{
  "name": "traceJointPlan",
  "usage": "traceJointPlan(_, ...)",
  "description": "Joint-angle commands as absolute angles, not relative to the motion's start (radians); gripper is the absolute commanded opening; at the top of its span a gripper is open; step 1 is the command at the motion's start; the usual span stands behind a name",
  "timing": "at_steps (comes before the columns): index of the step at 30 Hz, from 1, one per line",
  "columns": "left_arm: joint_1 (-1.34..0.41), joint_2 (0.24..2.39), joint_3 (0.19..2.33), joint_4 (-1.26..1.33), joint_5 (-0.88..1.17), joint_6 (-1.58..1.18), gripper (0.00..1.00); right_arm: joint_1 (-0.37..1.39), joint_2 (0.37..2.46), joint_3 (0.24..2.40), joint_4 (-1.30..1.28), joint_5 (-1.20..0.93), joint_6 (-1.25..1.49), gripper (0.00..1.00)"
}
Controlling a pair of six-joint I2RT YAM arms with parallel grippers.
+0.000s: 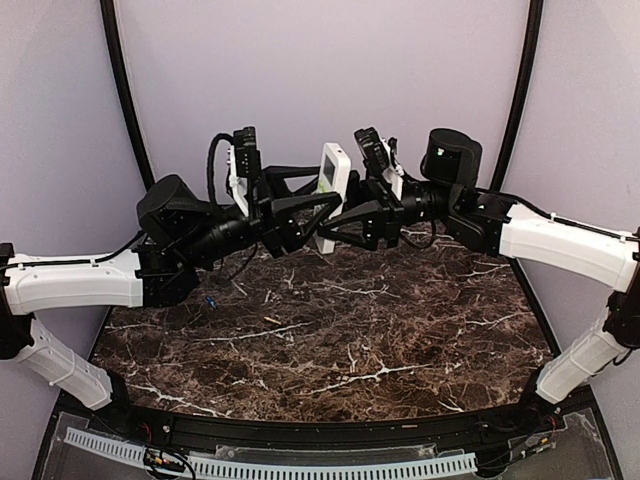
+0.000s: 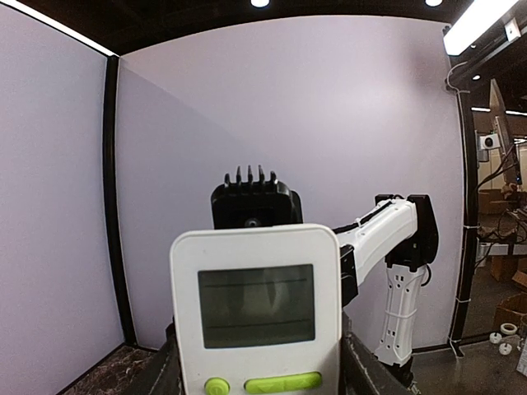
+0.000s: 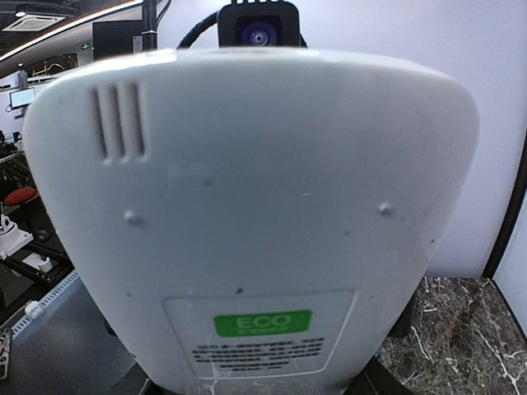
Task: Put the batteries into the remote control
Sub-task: Pass from the left arm to the right, then pass from the right arm to the left
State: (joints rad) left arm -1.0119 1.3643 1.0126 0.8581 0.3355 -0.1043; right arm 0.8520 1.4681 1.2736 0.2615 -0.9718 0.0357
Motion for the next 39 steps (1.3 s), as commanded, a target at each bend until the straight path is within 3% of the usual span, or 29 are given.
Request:
traceJointPlan(1,-1.017,1.359,1.013,0.909,0.318,-0.111,0.00,0.863,1.456,1.292,0.227,-0.958,0.015,0.33)
traceJointPlan(2,-1.017,1.357,1.014,0.905,0.301,-0.110,0.00,0.864,1.447,1.291,0.215,-0.939,0.011,0.31)
traceJointPlan(4,-1.016,1.353,1.016,0.878,0.257,-0.105,0.35,0.865,1.423,1.279,0.203,-0.847,0.014,0.24)
traceJointPlan(5,-1.016,1.349,1.015,0.859,0.219,-0.101,0.63,0.866,1.409,1.272,0.190,-0.779,0.017,0.21)
traceJointPlan(7,-1.017,1.339,1.016,0.821,0.154,-0.084,0.83,0.882,1.384,1.267,0.151,-0.558,0.010,0.16)
traceJointPlan(10,-1.017,1.333,1.048,0.696,0.037,-0.062,0.88,0.954,1.366,1.273,0.093,-0.230,-0.032,0.14)
traceJointPlan(13,-1.017,1.344,1.085,0.603,-0.134,-0.066,0.84,1.025,1.374,1.282,0.068,-0.014,-0.083,0.14)
traceJointPlan(16,-1.017,1.351,1.108,0.554,-0.179,-0.082,0.70,1.057,1.386,1.291,0.055,0.101,-0.114,0.13)
traceJointPlan(29,-1.016,1.369,1.120,0.535,-0.164,-0.161,0.02,1.108,1.400,1.319,0.046,0.126,-0.220,0.13)
traceJointPlan(32,-1.016,1.362,1.107,0.568,-0.146,-0.178,0.00,1.109,1.386,1.306,0.056,0.110,-0.222,0.16)
traceJointPlan(35,-1.015,1.342,1.075,0.627,-0.125,-0.183,0.00,1.108,1.350,1.277,0.078,0.100,-0.221,0.30)
traceJointPlan(39,-1.017,1.313,1.042,0.683,-0.105,-0.180,0.00,1.065,1.286,1.231,0.065,-0.007,-0.155,0.85)
